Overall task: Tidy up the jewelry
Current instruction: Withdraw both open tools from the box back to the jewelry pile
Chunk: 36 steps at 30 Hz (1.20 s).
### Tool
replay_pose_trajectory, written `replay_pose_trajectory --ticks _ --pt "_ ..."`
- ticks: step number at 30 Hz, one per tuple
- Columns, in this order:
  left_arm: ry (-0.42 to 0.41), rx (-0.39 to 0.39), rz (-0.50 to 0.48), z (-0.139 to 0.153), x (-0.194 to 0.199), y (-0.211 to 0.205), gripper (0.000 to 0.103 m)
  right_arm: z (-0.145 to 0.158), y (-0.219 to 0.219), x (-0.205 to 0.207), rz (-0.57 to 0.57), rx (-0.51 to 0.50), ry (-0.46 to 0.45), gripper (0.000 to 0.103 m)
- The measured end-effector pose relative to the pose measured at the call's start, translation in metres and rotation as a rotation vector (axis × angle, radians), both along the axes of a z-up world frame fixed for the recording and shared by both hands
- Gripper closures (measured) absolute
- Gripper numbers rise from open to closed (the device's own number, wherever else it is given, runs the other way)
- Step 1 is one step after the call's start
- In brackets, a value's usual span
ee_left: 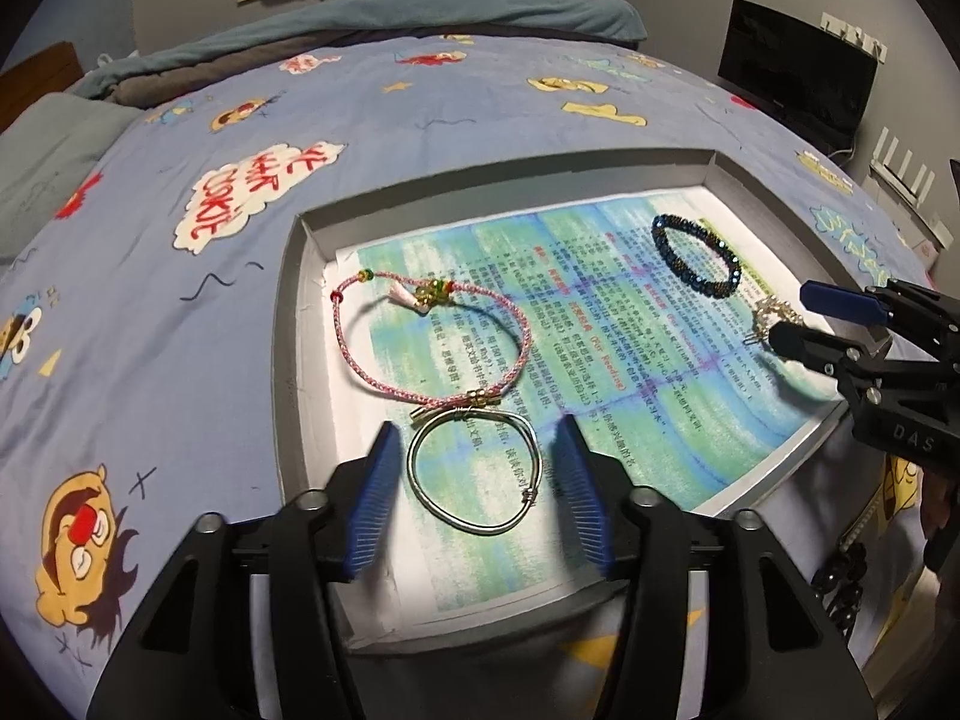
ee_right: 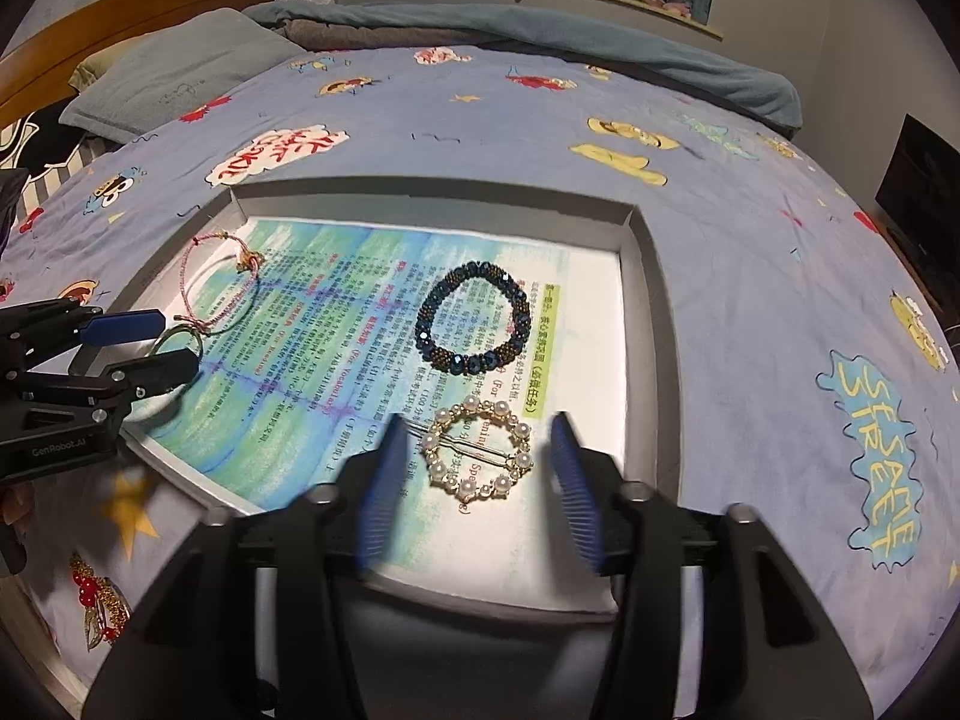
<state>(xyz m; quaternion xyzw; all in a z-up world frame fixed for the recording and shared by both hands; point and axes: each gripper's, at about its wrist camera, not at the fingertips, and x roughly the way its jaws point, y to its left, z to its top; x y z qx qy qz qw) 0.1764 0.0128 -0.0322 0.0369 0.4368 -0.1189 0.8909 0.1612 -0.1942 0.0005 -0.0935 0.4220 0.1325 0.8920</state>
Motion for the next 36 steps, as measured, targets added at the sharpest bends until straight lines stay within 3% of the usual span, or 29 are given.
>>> replay_pose_trajectory --ticks 4,6,10,14,17,21,29,36 --pt "-0.017 0.024 -0.012 0.007 -0.005 -0.005 0.035 0.007 0.002 -0.009 0.017 -0.015 -0.028 0.046" --pt "-0.027 0.034 -0.010 0.011 -0.008 -0.006 0.033 0.010 0.000 -0.013 0.020 -0.009 -0.036 0.037" --pt "-0.057 0.035 -0.006 0.020 -0.016 -0.004 0.026 0.019 -0.011 -0.020 -0.004 0.005 -0.051 0.034" --pt "-0.082 0.025 0.005 0.030 -0.025 0.000 0.022 0.031 -0.024 -0.031 -0.029 0.030 -0.074 0.025" --pt "-0.121 -0.002 0.019 0.040 -0.037 0.006 0.012 0.040 -0.033 -0.042 -0.038 0.061 -0.082 0.017" --pt "-0.161 -0.021 0.027 0.046 -0.056 0.013 0.010 0.047 -0.041 -0.059 -0.028 0.115 -0.095 0.005" --pt "-0.196 -0.056 0.029 0.049 -0.094 0.019 0.009 0.052 -0.052 -0.086 -0.060 0.136 -0.139 0.005" --pt "-0.218 -0.010 -0.008 0.039 -0.125 0.015 0.009 0.044 -0.057 -0.105 -0.054 0.167 -0.136 0.005"
